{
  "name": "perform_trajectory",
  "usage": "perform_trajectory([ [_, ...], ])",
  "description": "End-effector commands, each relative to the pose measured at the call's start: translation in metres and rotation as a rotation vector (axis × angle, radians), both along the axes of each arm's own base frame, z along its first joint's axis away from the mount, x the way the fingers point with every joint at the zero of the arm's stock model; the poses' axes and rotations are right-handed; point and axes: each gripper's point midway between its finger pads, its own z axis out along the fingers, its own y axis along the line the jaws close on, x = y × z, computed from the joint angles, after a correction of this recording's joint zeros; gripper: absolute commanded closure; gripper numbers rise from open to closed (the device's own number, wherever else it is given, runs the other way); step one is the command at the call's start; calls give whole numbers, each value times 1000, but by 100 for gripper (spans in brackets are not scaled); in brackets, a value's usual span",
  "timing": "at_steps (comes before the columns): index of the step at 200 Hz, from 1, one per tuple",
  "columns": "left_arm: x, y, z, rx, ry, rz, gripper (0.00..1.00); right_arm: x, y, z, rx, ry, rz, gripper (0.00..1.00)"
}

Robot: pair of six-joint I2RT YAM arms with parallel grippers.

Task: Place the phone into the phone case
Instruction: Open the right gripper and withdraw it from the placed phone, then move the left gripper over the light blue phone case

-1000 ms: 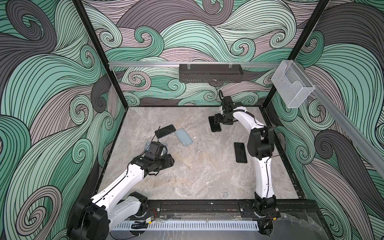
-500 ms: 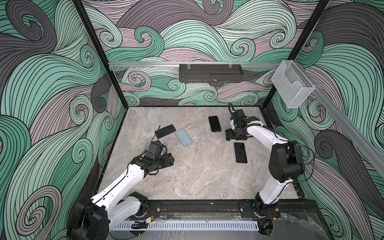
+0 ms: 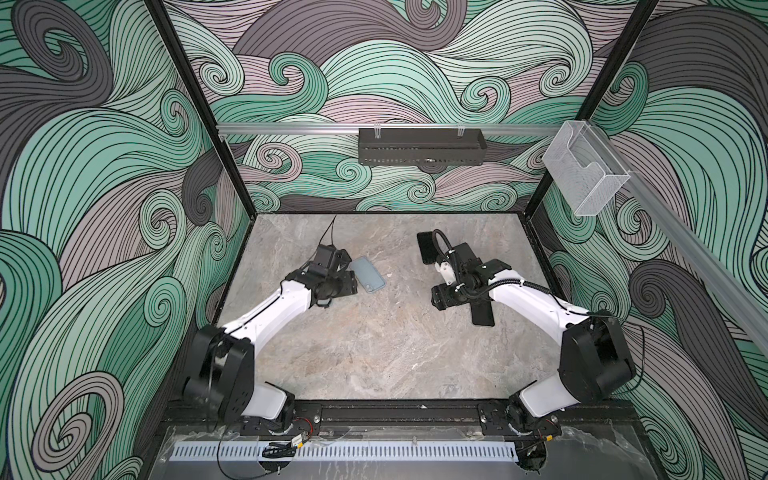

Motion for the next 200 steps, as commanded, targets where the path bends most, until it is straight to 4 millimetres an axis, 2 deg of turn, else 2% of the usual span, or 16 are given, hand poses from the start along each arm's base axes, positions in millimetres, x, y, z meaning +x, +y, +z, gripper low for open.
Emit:
perform_trajectory([
  [1, 13, -7, -25, 15, 137, -39, 39, -10, 7, 6, 31, -44, 23, 22],
  [28, 32, -18, -53, -8, 202, -6, 40, -25, 8, 16, 78, -88, 24, 21],
  [77, 45, -17, -86, 25, 275, 58, 45, -43, 6, 37, 178, -158, 25, 18],
  [109, 56, -28, -93, -3, 284, 56, 51, -45, 6, 41, 200, -186, 28, 17],
  [139, 57, -37, -98, 8, 296, 49, 57, -45, 8, 41, 210, -182, 25, 17],
  [200, 42, -28, -111, 214, 330, 6, 75, -46, 4, 40, 209, -198, 9, 17],
])
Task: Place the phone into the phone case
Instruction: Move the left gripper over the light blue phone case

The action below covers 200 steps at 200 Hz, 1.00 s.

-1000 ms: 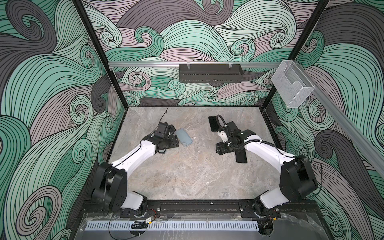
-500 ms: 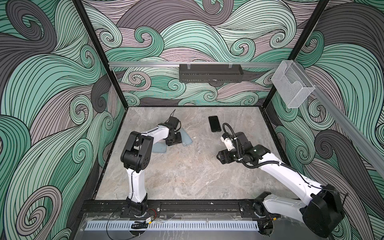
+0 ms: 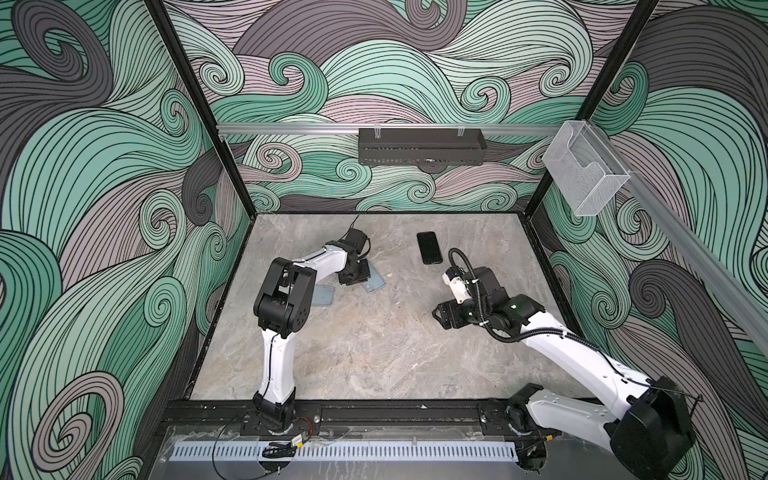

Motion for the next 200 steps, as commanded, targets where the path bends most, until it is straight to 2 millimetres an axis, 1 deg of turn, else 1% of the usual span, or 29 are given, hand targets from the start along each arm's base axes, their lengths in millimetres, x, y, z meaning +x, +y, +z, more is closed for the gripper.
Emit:
perform_trajectory([
  [1, -19, 10, -17, 123, 77, -42, 76, -1, 1, 6, 20, -22, -3, 17],
  [12, -21, 9, -16, 138, 78, -54, 80, -1, 0, 7, 20, -27, -7, 17],
  [28, -24, 7, -13, 160, 74, -82, 83, -1, -1, 8, 22, -36, -11, 17],
  [50, -28, 6, -2, 229, 60, -146, 88, -1, -2, 11, 25, -49, -20, 17],
  [58, -30, 6, 3, 258, 58, -176, 92, -1, -3, 13, 26, -56, -23, 17],
  [69, -32, 8, 9, 299, 58, -203, 100, 0, -5, 16, 28, -69, -33, 17],
  [92, -40, 9, 18, 319, 63, -263, 100, 2, -13, 24, 20, -107, -70, 17],
  [115, -48, 2, 28, 285, 54, -359, 100, 3, -24, 30, -2, -148, -117, 16],
  [138, -59, -7, 40, 284, 30, -495, 100, 3, -34, 32, -31, -171, -149, 15],
  [161, -73, -14, 49, 355, 11, -644, 100, 3, -41, 27, -74, -150, -176, 15],
  [181, -85, -24, 52, 415, -1, -752, 100, 2, -44, 25, -96, -120, -188, 15],
  [200, -97, -40, 53, 415, -34, -842, 100, 2, -44, 27, -93, -110, -202, 15],
])
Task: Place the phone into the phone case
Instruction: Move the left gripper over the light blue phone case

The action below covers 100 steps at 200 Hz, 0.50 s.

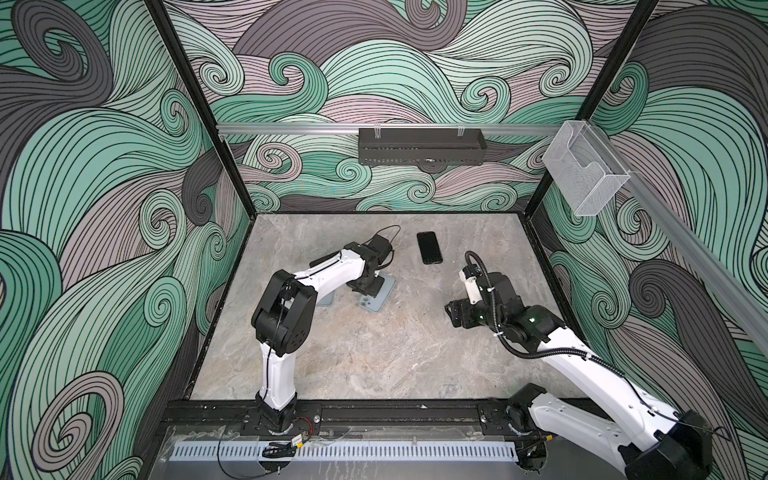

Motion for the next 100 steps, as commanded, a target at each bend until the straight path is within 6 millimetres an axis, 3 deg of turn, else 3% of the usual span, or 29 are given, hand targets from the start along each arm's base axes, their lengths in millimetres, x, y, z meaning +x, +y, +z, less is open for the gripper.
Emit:
perform_trajectory([
  [1, -23, -7, 3, 61, 9, -171, 100, -1, -7, 5, -16, 14, -48, 16],
  [43, -46, -41, 4, 78, -72, -366, 100, -3, -30, 5, -107, 30, -141, 18],
  [73, -64, -59, -4, 61, -71, -460, 100, -7, -27, -3, -100, 60, -129, 18],
  [100, -70, -65, -12, 42, -51, -425, 100, -9, -23, -9, -86, 78, -111, 20],
])
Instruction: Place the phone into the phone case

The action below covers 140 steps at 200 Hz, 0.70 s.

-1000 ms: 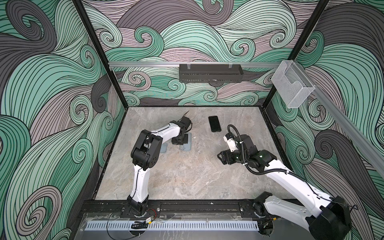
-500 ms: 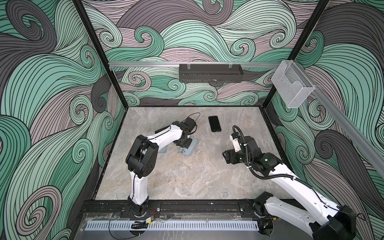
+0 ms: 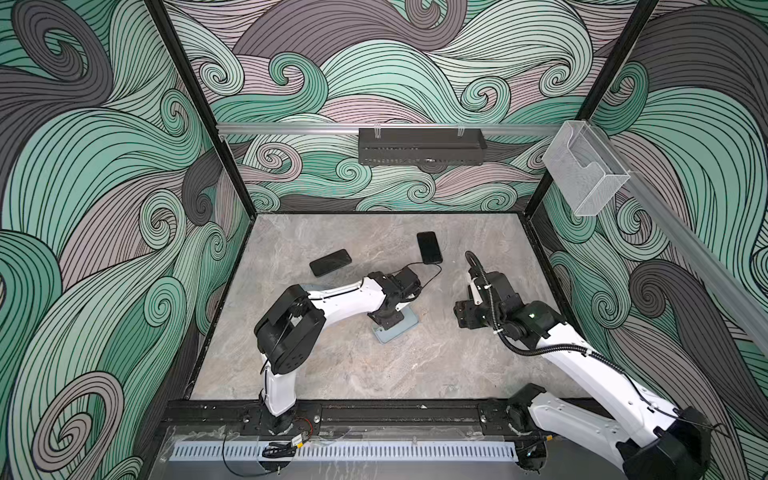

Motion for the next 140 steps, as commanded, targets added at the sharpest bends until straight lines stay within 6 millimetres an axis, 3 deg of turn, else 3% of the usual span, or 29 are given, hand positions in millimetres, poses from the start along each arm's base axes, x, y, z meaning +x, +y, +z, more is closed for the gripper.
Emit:
perform_trajectory([
  [1, 2, -9, 7, -46, -20, 10, 100, -5, 0, -7, 2, 28, -8, 20],
  [11, 0, -8, 5, -48, -8, 43, 98, -6, 3, -8, 21, 31, 4, 21],
  [34, 2, -5, 7, -78, -32, 126, 85, -8, 14, -8, 75, 41, 35, 22],
  [44, 1, -5, 11, -106, -42, 160, 70, -9, 19, -9, 95, 45, 50, 22],
  [68, -3, -3, 22, -179, -54, 230, 50, -8, 28, -10, 130, 60, 78, 22],
  [112, -13, 22, 48, -301, -86, 566, 48, -6, 53, -18, 187, 109, 173, 26],
  [140, -32, 24, 43, -455, -5, 774, 48, 4, 81, -32, 255, 174, 248, 29],
])
